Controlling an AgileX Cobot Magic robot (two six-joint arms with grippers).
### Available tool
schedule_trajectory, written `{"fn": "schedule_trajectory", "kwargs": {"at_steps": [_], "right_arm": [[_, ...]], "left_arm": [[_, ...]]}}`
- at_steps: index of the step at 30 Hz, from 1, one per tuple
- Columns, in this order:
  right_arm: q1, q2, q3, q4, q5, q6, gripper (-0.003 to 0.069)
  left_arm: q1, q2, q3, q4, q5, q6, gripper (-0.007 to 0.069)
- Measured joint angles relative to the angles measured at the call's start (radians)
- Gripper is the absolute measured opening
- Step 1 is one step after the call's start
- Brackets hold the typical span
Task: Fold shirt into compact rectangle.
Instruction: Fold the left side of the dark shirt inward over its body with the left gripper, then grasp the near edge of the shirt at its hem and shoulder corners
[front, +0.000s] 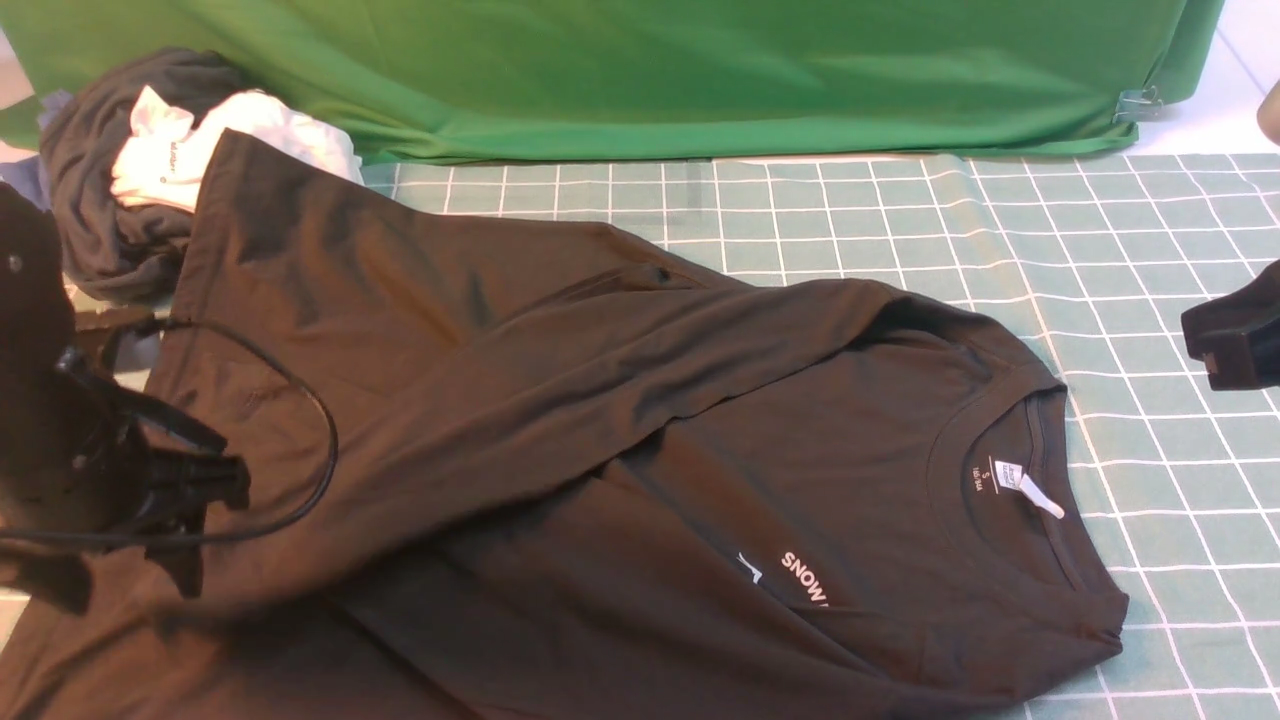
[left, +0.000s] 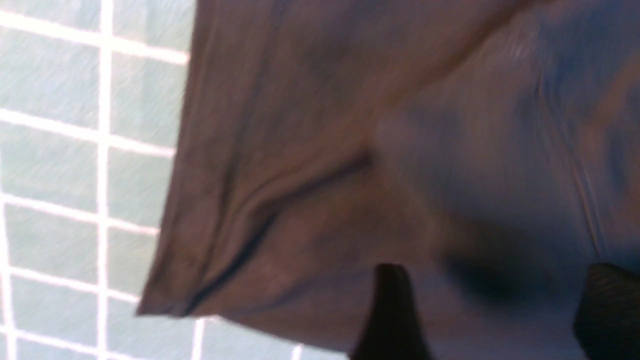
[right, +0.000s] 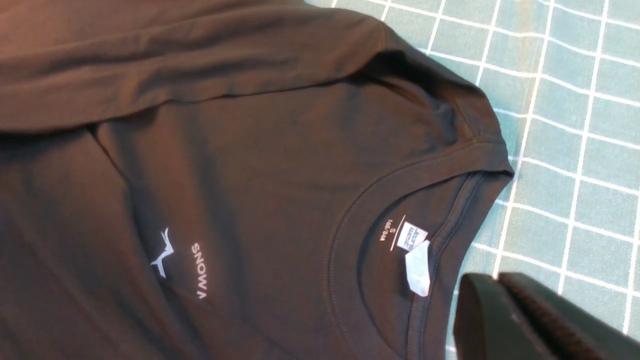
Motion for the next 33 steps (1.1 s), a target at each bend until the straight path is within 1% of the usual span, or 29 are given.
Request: {"fn": "schedule_trajectory", "kwargs": {"at_steps": [2, 5, 7, 9, 16, 21, 22, 25, 27, 28, 29, 31, 33], "right_arm": [[0.000, 0.000, 0.000, 0.000, 0.000, -0.004, 0.0031], [0.000, 0.000, 0.000, 0.000, 0.000, -0.009, 0.0035], [0.000, 0.000, 0.000, 0.000, 0.000, -0.016, 0.0036], [0.000, 0.000, 0.000, 0.000, 0.000, -0.018, 0.0037], [0.000, 0.000, 0.000, 0.001, 0.000, -0.035, 0.0039], [0.000, 0.000, 0.000, 0.001, 0.002, -0.053, 0.0039], [0.000, 0.000, 0.000, 0.001, 0.003, -0.058, 0.0041], [0.000, 0.000, 0.000, 0.001, 0.002, -0.072, 0.0045], [0.000, 0.000, 0.000, 0.001, -0.001, -0.073, 0.0046], [0.000, 0.000, 0.000, 0.001, -0.006, -0.075, 0.0048], [0.000, 0.000, 0.000, 0.001, -0.007, -0.075, 0.0048], [0.000, 0.000, 0.000, 0.001, -0.013, -0.088, 0.0051], [0.000, 0.000, 0.000, 0.001, -0.020, -0.096, 0.0052]], "left_arm": [[0.000, -0.007, 0.039, 0.038, 0.004, -0.028, 0.0531], [0.000, -0.018, 0.092, 0.097, 0.000, -0.070, 0.0554], [0.000, -0.024, 0.124, 0.148, 0.005, -0.128, 0.0560], [0.000, -0.026, 0.140, 0.173, 0.015, -0.161, 0.0560], [0.010, -0.027, 0.154, 0.183, -0.022, -0.209, 0.0558], [0.134, -0.027, 0.155, 0.143, -0.037, -0.203, 0.0558], [0.188, -0.027, 0.158, 0.126, -0.038, -0.183, 0.0558], [0.276, -0.028, 0.191, 0.103, -0.063, -0.125, 0.0558], [0.301, -0.028, 0.210, 0.096, -0.081, -0.108, 0.0558], [0.323, -0.028, 0.246, 0.089, -0.131, -0.097, 0.0558], [0.326, -0.029, 0.249, 0.089, -0.145, -0.097, 0.0558], [0.333, -0.029, 0.296, 0.087, -0.240, -0.079, 0.0558], [0.334, -0.029, 0.313, 0.082, -0.287, -0.071, 0.0558]]}}
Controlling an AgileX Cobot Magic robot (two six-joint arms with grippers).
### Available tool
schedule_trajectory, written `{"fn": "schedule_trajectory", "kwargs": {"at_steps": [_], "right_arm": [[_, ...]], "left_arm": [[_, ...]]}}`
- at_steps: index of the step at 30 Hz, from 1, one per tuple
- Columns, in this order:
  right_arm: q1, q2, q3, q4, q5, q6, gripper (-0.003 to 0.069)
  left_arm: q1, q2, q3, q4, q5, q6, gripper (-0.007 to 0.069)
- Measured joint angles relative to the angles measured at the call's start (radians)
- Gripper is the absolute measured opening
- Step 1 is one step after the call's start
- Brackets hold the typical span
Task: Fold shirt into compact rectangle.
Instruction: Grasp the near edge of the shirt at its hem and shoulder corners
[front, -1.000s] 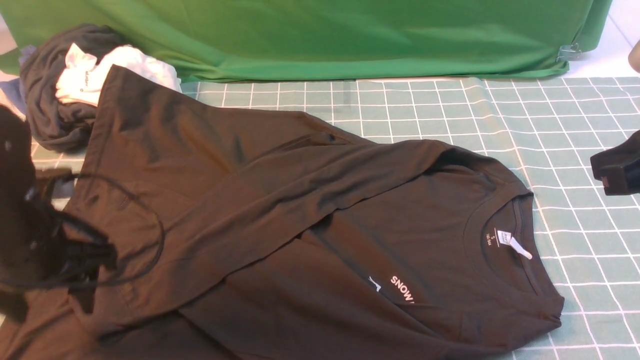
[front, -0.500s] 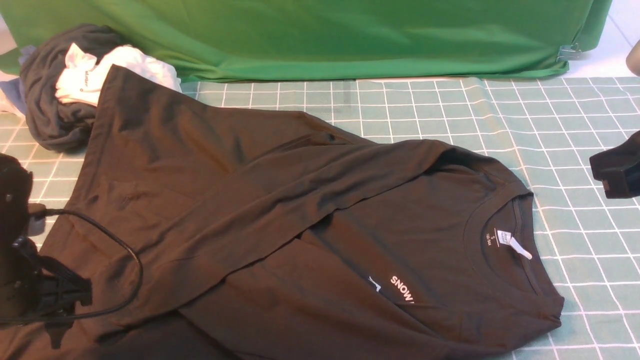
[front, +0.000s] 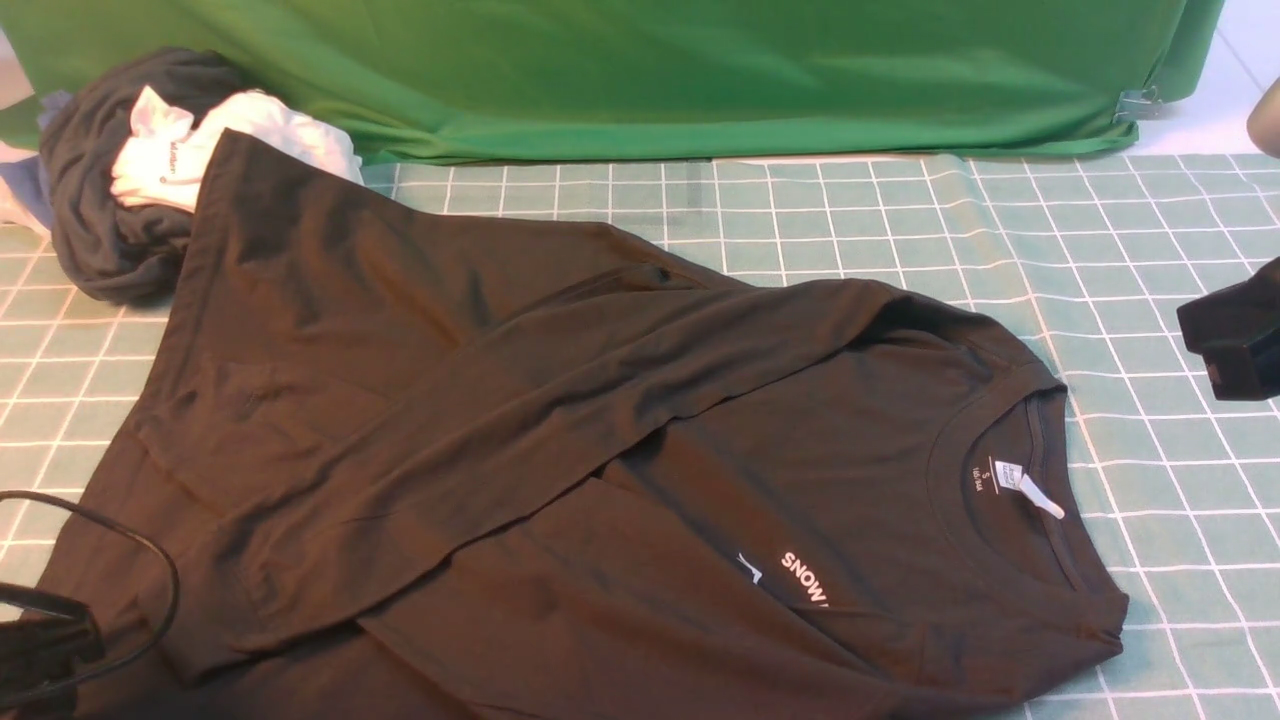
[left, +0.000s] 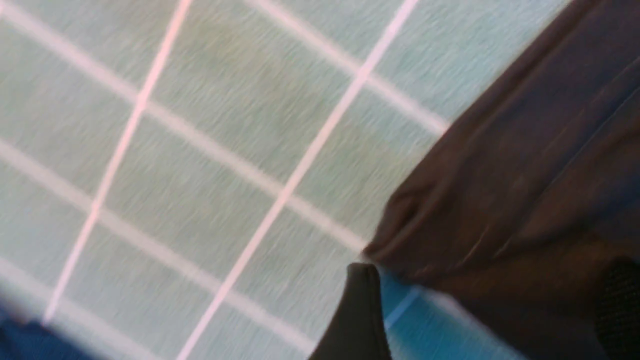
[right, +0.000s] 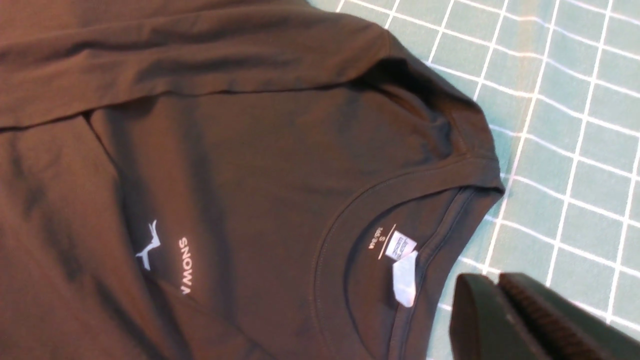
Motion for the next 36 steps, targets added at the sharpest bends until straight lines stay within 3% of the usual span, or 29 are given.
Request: {"fn": "schedule_trajectory", "kwargs": {"at_steps": [5, 7, 9, 13, 14, 15, 17, 25, 28, 31, 36], "right_arm": [[0.000, 0.000, 0.000, 0.000, -0.007, -0.003, 0.0056], [0.000, 0.000, 0.000, 0.000, -0.007, -0.007, 0.0058], [0.000, 0.000, 0.000, 0.000, -0.007, -0.010, 0.0058], [0.000, 0.000, 0.000, 0.000, 0.006, -0.035, 0.0060], [0.000, 0.000, 0.000, 0.000, 0.006, -0.036, 0.0061], [0.000, 0.000, 0.000, 0.000, 0.017, -0.049, 0.0061], [0.000, 0.000, 0.000, 0.002, 0.032, -0.063, 0.0062], [0.004, 0.004, 0.000, 0.198, 0.096, -0.266, 0.0062], [0.046, 0.026, -0.001, 0.280, 0.130, -0.364, 0.0062], [0.163, 0.093, -0.001, 0.305, 0.157, -0.402, 0.0062], [0.447, 0.266, -0.001, 0.250, 0.109, -0.419, 0.0077]], "left_arm": [[0.004, -0.006, 0.032, -0.009, -0.071, 0.016, 0.0542], [0.004, 0.004, 0.035, -0.016, -0.072, 0.018, 0.0491], [0.004, 0.008, 0.031, -0.029, -0.069, 0.029, 0.0419], [0.004, 0.016, 0.001, -0.061, -0.036, 0.045, 0.0144], [0.004, 0.017, 0.001, -0.058, -0.032, 0.045, 0.0131], [0.004, 0.017, -0.011, -0.053, -0.005, 0.050, 0.0059], [0.004, 0.002, -0.020, -0.054, 0.020, 0.052, 0.0027], [0.004, -0.192, -0.025, -0.090, 0.037, 0.059, 0.0001], [0.004, -0.253, -0.028, -0.116, 0.040, 0.076, 0.0001], [0.004, -0.290, -0.028, -0.164, 0.044, 0.111, 0.0001], [0.004, -0.329, -0.028, -0.200, 0.048, 0.147, 0.0001]]}}
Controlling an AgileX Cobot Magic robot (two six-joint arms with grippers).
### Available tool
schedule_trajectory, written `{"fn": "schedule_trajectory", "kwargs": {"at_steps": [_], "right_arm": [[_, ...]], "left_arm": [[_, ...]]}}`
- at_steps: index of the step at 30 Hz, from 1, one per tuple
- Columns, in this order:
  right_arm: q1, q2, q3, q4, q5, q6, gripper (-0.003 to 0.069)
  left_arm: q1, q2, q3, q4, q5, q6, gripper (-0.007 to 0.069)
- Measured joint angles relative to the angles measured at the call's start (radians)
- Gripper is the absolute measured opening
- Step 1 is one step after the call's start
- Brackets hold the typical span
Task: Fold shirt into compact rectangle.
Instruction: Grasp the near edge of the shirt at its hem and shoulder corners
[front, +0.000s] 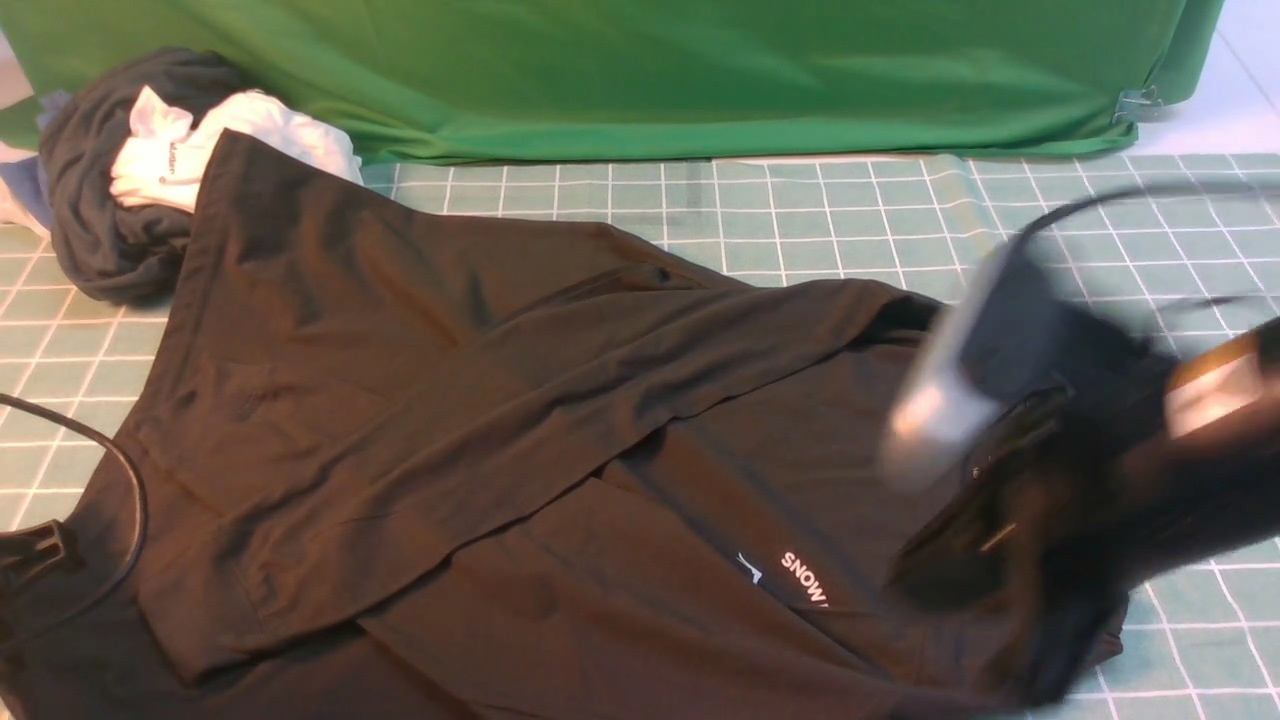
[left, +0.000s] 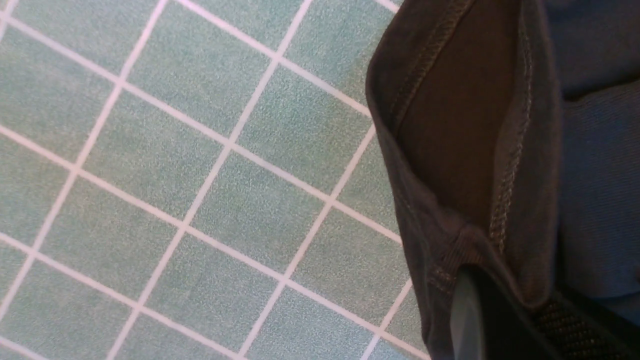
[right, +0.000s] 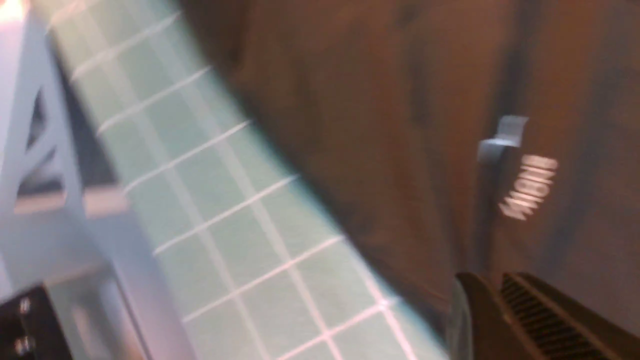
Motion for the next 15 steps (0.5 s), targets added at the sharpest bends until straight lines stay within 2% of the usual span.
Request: {"fn": "schedule_trajectory", "kwargs": {"at_steps": [4, 5, 9, 11, 15], "right_arm": [[0.119, 0.096, 0.000, -0.047, -0.053, 0.006, 0.0141], [0.162, 0.157, 0.000, -0.070, -0.074, 0.007, 0.0204], [0.226, 0.265, 0.000, -0.091, -0.107, 0.009, 0.0387], [0.241, 0.300, 0.000, -0.112, -0.138, 0.012, 0.0446], [0.246, 0.353, 0.000, -0.167, -0.225, 0.035, 0.0493]], "left_arm": [[0.000, -0.028, 0.000, -0.004, 0.001, 0.007, 0.0001], [0.000, -0.044, 0.000, -0.004, 0.001, 0.013, 0.0001], [0.000, -0.063, 0.000, -0.006, 0.001, 0.018, 0.0001], [0.000, -0.066, 0.000, -0.007, 0.001, 0.019, 0.0001], [0.000, -0.068, 0.000, -0.018, -0.005, 0.022, 0.0001]]}}
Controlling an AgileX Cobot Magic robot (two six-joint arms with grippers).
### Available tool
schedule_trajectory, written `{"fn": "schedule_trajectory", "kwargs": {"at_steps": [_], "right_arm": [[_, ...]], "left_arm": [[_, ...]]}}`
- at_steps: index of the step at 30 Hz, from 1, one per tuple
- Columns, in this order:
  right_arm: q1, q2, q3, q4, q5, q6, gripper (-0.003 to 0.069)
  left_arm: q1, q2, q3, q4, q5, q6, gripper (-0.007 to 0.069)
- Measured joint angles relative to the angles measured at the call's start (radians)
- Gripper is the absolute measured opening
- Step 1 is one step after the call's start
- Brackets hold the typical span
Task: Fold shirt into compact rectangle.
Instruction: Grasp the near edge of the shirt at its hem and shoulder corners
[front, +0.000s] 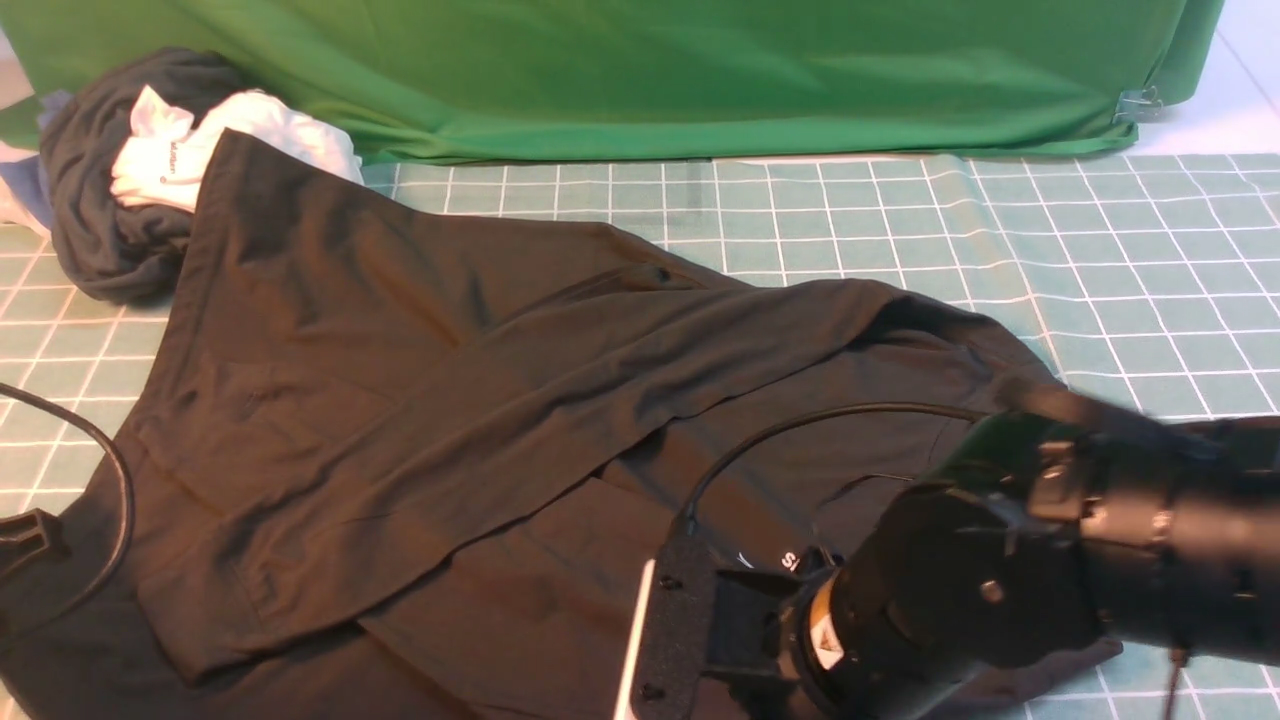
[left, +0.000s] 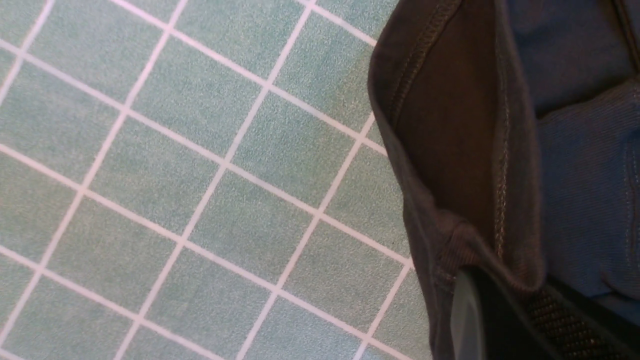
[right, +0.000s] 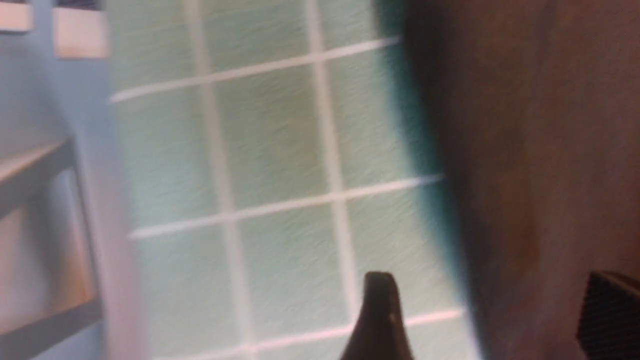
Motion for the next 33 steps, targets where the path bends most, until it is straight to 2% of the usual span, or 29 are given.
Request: {"fn": "schedule_trajectory", "kwargs": {"at_steps": [4, 10, 13, 16, 17, 18, 20, 33], "right_arm": [[0.000, 0.046, -0.001, -0.084, -0.048, 0.042, 0.0498], [0.001, 0.106, -0.004, -0.110, -0.059, 0.052, 0.0485], [0.002, 0.113, -0.010, -0.119, -0.066, 0.054, 0.0396], [0.002, 0.114, -0.011, -0.136, -0.085, 0.055, 0.0191], [0.002, 0.114, -0.012, -0.140, -0.085, 0.055, 0.0176], [0.001, 0.113, -0.013, -0.153, -0.089, 0.055, 0.0097], [0.001, 0.101, -0.013, -0.153, -0.076, 0.055, 0.0050], [0.002, -0.125, -0.011, -0.151, 0.201, 0.077, 0.0033]], "left_arm": [[0.000, 0.000, 0.000, -0.036, -0.012, 0.030, 0.0001], [0.000, 0.000, 0.000, -0.051, -0.016, 0.042, 0.0003], [0.000, 0.000, 0.000, -0.051, -0.017, 0.044, 0.0002], [0.000, 0.000, 0.000, -0.051, -0.018, 0.045, 0.0002], [0.000, 0.000, 0.000, -0.051, -0.018, 0.045, 0.0002], [0.000, 0.000, 0.000, -0.051, -0.018, 0.045, 0.0002], [0.000, -0.002, 0.000, -0.051, -0.018, 0.045, 0.0002], [0.000, -0.113, -0.022, -0.092, 0.042, 0.053, 0.0002]]}}
